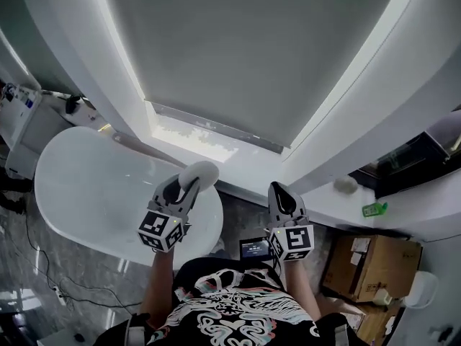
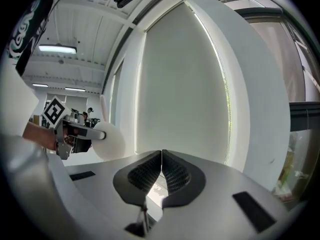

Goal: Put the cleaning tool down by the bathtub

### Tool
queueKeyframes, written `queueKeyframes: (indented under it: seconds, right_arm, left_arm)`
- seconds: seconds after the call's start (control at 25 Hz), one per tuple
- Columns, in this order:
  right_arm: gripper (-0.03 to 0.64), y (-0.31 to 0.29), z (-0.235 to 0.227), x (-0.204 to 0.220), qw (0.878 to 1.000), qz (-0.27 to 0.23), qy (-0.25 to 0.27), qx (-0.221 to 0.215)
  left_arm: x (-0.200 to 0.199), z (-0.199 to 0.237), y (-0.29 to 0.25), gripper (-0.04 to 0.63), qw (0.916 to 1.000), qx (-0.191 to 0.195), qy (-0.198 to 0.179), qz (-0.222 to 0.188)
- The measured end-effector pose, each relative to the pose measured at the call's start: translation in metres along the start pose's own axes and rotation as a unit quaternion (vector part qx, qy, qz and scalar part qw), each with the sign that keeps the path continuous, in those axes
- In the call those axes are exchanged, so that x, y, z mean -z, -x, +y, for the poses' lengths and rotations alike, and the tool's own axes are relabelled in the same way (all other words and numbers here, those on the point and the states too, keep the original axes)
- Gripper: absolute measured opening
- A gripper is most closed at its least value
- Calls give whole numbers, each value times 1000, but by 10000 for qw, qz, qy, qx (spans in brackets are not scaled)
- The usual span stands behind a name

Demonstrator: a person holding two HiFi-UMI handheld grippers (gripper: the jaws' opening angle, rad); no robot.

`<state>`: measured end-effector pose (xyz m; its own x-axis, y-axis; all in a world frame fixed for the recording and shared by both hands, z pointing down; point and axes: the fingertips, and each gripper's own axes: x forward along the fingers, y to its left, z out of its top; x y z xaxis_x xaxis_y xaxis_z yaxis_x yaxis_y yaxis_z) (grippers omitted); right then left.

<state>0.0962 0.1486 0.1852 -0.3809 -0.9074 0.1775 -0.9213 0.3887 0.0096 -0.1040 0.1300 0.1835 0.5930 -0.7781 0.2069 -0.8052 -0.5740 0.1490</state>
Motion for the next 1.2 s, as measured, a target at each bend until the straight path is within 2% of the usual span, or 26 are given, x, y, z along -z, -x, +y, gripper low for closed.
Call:
queueKeyframes:
  seconds: [0.52,0.8,1.2]
  right_arm:
    - [28,-43,-5,11,9998,172,-6,115]
    - [28,-74,-21,4,9999,121,-90,45]
    - [28,-119,-45,31,9987,480,-153,-9]
  left_arm:
    - [-1,38,-39,120,9995,160,274,-36]
    - [9,59,-65,120,9990,45,429,97]
    - [30,82,-103,120,9966,11,751,338]
